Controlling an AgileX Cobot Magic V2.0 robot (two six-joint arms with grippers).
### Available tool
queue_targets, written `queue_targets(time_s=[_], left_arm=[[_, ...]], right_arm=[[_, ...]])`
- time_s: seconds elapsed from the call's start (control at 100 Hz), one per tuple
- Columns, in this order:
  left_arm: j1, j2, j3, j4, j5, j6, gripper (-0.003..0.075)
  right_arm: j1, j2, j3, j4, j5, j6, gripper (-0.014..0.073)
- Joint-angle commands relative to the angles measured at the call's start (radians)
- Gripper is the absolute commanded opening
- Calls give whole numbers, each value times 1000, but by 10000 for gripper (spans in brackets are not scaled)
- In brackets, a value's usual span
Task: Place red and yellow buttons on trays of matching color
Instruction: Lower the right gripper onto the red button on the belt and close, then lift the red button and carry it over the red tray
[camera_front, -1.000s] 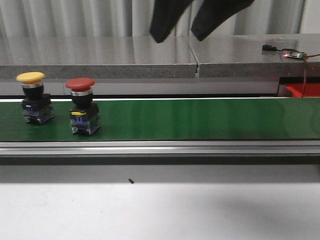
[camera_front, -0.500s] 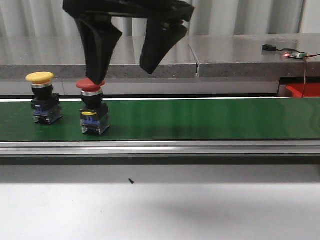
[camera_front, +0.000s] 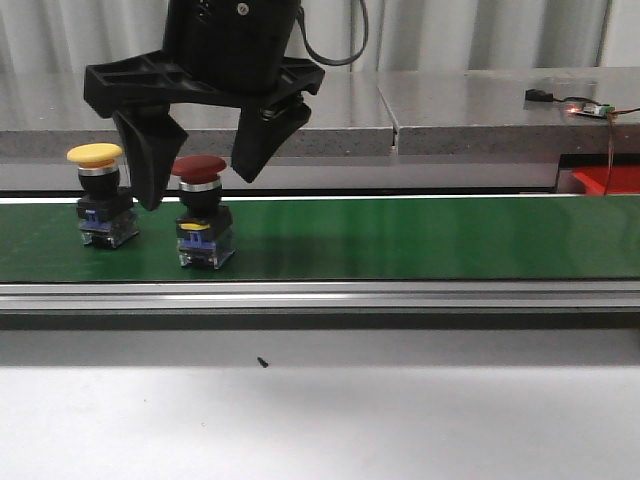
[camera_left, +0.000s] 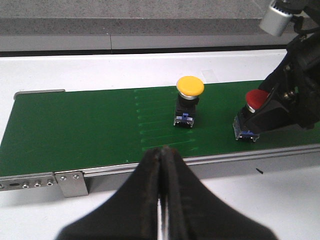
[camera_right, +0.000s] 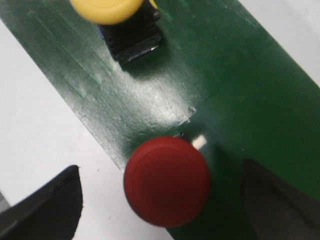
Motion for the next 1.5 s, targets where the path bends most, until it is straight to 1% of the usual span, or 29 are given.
queue_targets(time_s=[0.0, 0.07, 0.19, 0.26, 0.31, 0.36, 0.6, 0.74, 0.95, 1.16, 1.34, 1.49], left_arm=[[-7, 6, -27, -10, -78, -8, -19], [-7, 6, -27, -10, -78, -8, -19], [-7, 6, -27, -10, -78, -8, -19], [-7, 6, -27, -10, -78, -8, -18], [-7, 6, -27, -10, -78, -8, -19], [-7, 6, -27, -10, -78, -8, -19], [-7, 6, -27, -10, -78, -8, -19], [-7, 6, -27, -10, -78, -8, -19], [-7, 6, -27, -10, -78, -8, -19], [-7, 6, -27, -10, -78, -8, -19], [-7, 6, -27, -10, -78, -8, -19], [-7, 6, -27, -10, -78, -8, -19]], right_arm=[[-11, -50, -35, -5, -61, -12, 603], [-15, -45, -35, -5, -60, -12, 524], [-15, -45, -35, -4, -62, -12, 314], [-15, -45, -35, -4, -61, -12, 210], [-15, -45, -35, -4, -60, -12, 160], [-15, -48, -35, -4, -60, -10, 136], [-54, -109, -35, -28, -32, 75, 133], [-111, -164, -32, -78, 2, 142, 132], [-213, -249, -22, -98, 60, 146, 132], [-338, -364, 93, -112, 42, 146, 132], [-473, -464, 214, -116, -3, 146, 132], [-596, -528, 270, -116, -6, 146, 132]])
